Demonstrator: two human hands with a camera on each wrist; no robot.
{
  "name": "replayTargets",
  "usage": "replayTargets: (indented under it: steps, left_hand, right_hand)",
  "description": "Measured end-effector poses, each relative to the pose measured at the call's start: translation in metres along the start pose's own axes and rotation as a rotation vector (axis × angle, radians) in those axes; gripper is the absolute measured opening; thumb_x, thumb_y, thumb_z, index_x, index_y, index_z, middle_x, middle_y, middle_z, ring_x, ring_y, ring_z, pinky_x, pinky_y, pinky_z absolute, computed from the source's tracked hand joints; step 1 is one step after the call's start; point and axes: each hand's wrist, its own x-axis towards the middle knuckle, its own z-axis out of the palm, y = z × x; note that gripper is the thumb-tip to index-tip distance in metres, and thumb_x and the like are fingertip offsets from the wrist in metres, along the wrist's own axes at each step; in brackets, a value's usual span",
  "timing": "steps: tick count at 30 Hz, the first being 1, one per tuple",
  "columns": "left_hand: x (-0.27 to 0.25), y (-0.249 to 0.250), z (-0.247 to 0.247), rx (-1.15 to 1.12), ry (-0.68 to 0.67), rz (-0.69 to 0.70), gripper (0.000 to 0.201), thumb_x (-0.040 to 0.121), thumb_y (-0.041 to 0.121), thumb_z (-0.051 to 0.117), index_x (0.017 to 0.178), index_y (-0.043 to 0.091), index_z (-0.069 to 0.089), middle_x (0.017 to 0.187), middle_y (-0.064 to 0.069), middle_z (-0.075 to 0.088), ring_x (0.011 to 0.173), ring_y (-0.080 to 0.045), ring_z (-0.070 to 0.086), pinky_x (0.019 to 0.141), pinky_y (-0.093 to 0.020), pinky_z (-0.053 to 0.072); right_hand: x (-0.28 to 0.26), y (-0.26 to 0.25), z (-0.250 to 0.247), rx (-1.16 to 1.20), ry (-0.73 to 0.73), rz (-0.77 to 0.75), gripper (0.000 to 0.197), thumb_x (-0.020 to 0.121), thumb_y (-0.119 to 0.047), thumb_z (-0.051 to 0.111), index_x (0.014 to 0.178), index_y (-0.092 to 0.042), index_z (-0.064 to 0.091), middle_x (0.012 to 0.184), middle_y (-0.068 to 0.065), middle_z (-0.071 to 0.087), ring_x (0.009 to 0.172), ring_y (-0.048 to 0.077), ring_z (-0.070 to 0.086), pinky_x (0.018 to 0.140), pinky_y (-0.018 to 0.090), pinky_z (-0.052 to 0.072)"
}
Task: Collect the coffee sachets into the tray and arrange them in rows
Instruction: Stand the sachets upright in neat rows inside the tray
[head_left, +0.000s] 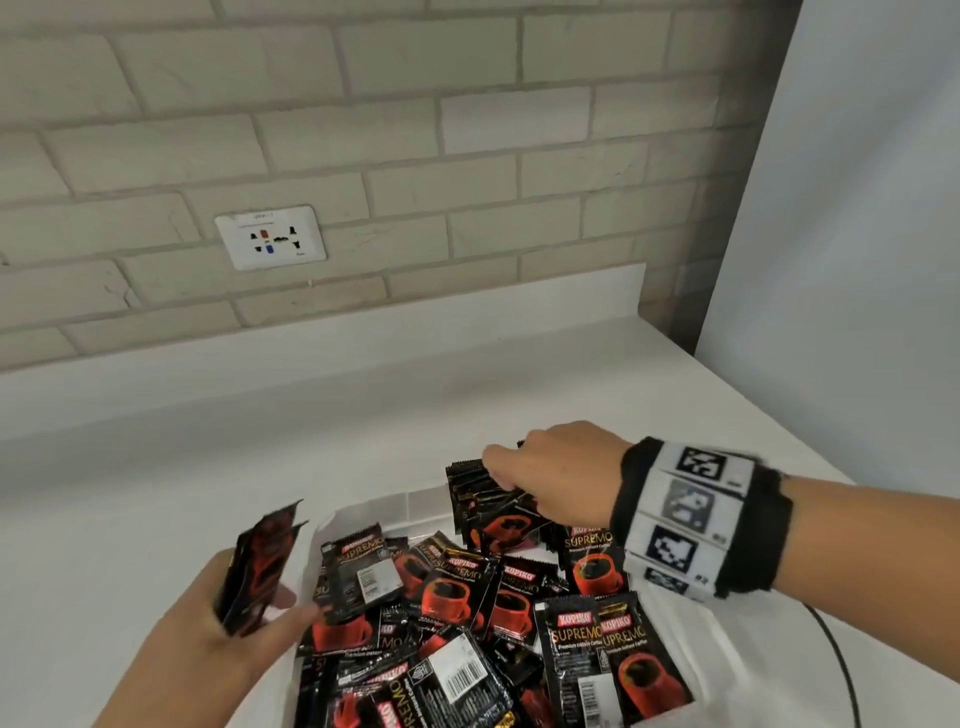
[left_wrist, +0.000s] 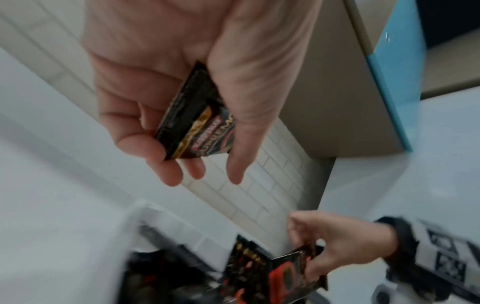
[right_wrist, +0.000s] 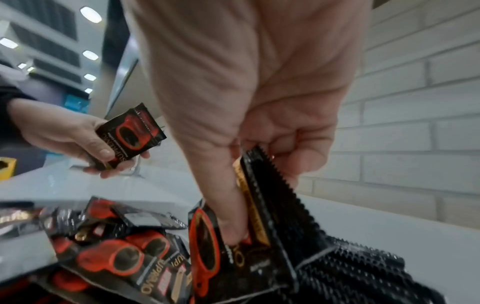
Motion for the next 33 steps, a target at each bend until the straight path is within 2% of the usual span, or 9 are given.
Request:
replayTargets:
  steps: [4, 9, 15, 18, 22, 24, 27, 30, 33]
  left_hand:
    - [0.008, -0.032, 0.006, 0.058, -0.003, -0.088, 0.039, 0.063, 0.0, 0.081, 0.089, 0.014, 0.055, 0.073, -0.008, 0.063, 0.062, -0.024, 0.057, 0.062, -0.034, 0.041]
    - [0.021, -0.045, 0.021, -0.021, -0.046, -0.141, 0.027, 0.073, -0.004, 0.072, 0.091, 0.006, 0.054, 0.073, -0.015, 0.055, 0.045, -0.025, 0.045, 0.03, -0.02, 0.037]
    - [0.027, -0.039, 0.041, -0.144, -0.03, -0.159, 0.027, 0.078, -0.005, 0.067, 0.1, 0.002, 0.052, 0.073, -0.014, 0.05, 0.047, -0.023, 0.043, 0.042, -0.027, 0.038]
    - [0.032, -0.029, 0.051, -0.189, -0.052, -0.16, 0.028, 0.08, -0.003, 0.065, 0.103, 0.003, 0.051, 0.073, -0.012, 0.048, 0.053, -0.023, 0.043, 0.042, -0.028, 0.037]
    - [0.043, -0.015, 0.063, -0.215, -0.075, -0.143, 0.03, 0.081, -0.001, 0.064, 0.105, 0.009, 0.05, 0.071, -0.009, 0.046, 0.052, -0.02, 0.043, 0.042, -0.029, 0.038]
    - [0.049, -0.009, 0.068, -0.225, -0.081, -0.133, 0.032, 0.081, -0.002, 0.064, 0.106, 0.013, 0.049, 0.068, -0.007, 0.047, 0.052, -0.02, 0.043, 0.041, -0.028, 0.037]
    - [0.059, -0.004, 0.074, -0.261, -0.088, -0.126, 0.033, 0.08, -0.002, 0.064, 0.103, 0.016, 0.049, 0.069, -0.008, 0.048, 0.052, -0.019, 0.042, 0.04, -0.027, 0.037]
    - [0.065, -0.003, 0.079, -0.31, -0.093, -0.143, 0.034, 0.081, -0.003, 0.064, 0.101, 0.02, 0.05, 0.071, -0.008, 0.048, 0.053, -0.017, 0.042, 0.038, -0.025, 0.037]
    - [0.068, -0.004, 0.084, -0.358, -0.093, -0.168, 0.035, 0.08, -0.004, 0.064, 0.099, 0.023, 0.051, 0.071, -0.008, 0.047, 0.054, -0.018, 0.042, 0.036, -0.024, 0.036]
  right_hand:
    - [0.013, -0.004, -0.002, -0.098, -0.003, -0.047, 0.025, 0.088, 0.009, 0.037, 0.098, -0.013, 0.031, 0.063, 0.001, 0.027, 0.05, 0.015, 0.028, 0.044, 0.026, 0.022]
    - [0.028, 0.002, 0.003, -0.101, -0.04, -0.107, 0.026, 0.085, 0.012, 0.037, 0.089, -0.014, 0.034, 0.066, 0.001, 0.03, 0.062, 0.021, 0.039, 0.045, 0.025, 0.024]
    - [0.037, 0.02, 0.011, -0.088, -0.085, -0.162, 0.027, 0.083, 0.013, 0.039, 0.099, -0.004, 0.054, 0.1, 0.012, 0.046, 0.085, 0.026, 0.047, 0.049, 0.026, 0.022]
    - [0.04, 0.028, 0.014, -0.096, -0.078, -0.171, 0.031, 0.082, 0.013, 0.042, 0.104, -0.004, 0.055, 0.11, 0.012, 0.046, 0.082, 0.021, 0.039, 0.051, 0.029, 0.022]
    - [0.043, 0.041, 0.016, -0.093, -0.072, -0.146, 0.031, 0.082, 0.011, 0.045, 0.106, -0.004, 0.057, 0.11, 0.01, 0.043, 0.082, 0.02, 0.034, 0.054, 0.029, 0.019]
    - [0.046, 0.046, 0.017, -0.06, -0.08, -0.123, 0.025, 0.084, 0.007, 0.046, 0.103, -0.005, 0.057, 0.1, 0.005, 0.041, 0.082, 0.02, 0.035, 0.054, 0.028, 0.023]
    - [0.052, 0.057, 0.02, 0.078, -0.103, -0.041, 0.018, 0.091, -0.007, 0.043, 0.098, -0.011, 0.06, 0.081, -0.003, 0.032, 0.085, 0.018, 0.037, 0.074, 0.034, 0.038]
    - [0.058, 0.069, 0.027, 0.101, -0.12, -0.009, 0.021, 0.092, -0.009, 0.043, 0.102, -0.011, 0.061, 0.096, 0.003, 0.036, 0.086, 0.017, 0.038, 0.08, 0.037, 0.042]
    - [0.062, 0.073, 0.028, 0.124, -0.131, -0.038, 0.019, 0.092, -0.008, 0.043, 0.102, -0.008, 0.06, 0.101, 0.008, 0.041, 0.084, 0.018, 0.037, 0.076, 0.035, 0.042]
